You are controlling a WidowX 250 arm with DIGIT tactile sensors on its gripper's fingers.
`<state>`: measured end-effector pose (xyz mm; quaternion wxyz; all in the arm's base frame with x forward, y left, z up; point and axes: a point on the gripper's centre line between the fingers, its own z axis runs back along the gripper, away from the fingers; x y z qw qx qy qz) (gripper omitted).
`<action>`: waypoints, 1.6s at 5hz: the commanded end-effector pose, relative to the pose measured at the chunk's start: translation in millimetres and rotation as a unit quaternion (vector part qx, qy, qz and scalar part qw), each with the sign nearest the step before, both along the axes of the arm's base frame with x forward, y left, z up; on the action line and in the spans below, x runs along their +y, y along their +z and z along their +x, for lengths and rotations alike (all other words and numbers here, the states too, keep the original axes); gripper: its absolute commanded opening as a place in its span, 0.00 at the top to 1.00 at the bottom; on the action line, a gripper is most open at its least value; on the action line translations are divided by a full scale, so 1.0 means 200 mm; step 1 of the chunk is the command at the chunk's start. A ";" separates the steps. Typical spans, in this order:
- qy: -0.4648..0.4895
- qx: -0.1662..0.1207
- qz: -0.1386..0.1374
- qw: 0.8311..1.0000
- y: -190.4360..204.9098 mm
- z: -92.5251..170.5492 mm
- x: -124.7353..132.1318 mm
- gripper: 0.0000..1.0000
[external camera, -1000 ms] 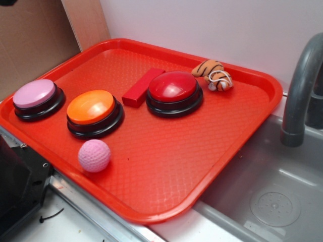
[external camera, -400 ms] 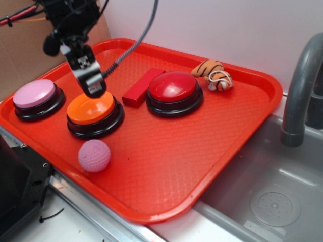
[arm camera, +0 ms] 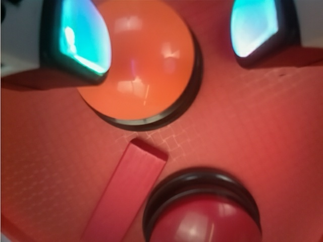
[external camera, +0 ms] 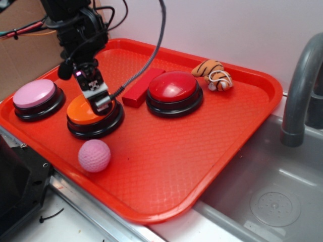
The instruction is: Push the orange button.
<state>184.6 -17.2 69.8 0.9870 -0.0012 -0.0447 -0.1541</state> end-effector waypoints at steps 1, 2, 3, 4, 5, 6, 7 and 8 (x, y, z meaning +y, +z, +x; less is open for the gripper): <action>-0.009 0.016 -0.004 1.000 -0.09 0.05 0.00 0.00; -0.006 0.025 -0.007 1.000 -0.11 0.04 0.02 0.00; -0.008 0.028 -0.006 1.000 -0.11 0.03 0.02 0.00; -0.011 0.052 -0.024 0.998 -0.07 0.03 0.03 0.00; -0.018 0.056 -0.009 0.998 -0.01 0.03 0.05 0.00; -0.020 0.044 -0.025 0.999 0.03 0.04 0.06 0.00; -0.019 0.036 -0.017 0.999 0.06 0.06 0.04 0.00; -0.013 0.022 -0.007 1.000 0.10 0.07 0.03 0.00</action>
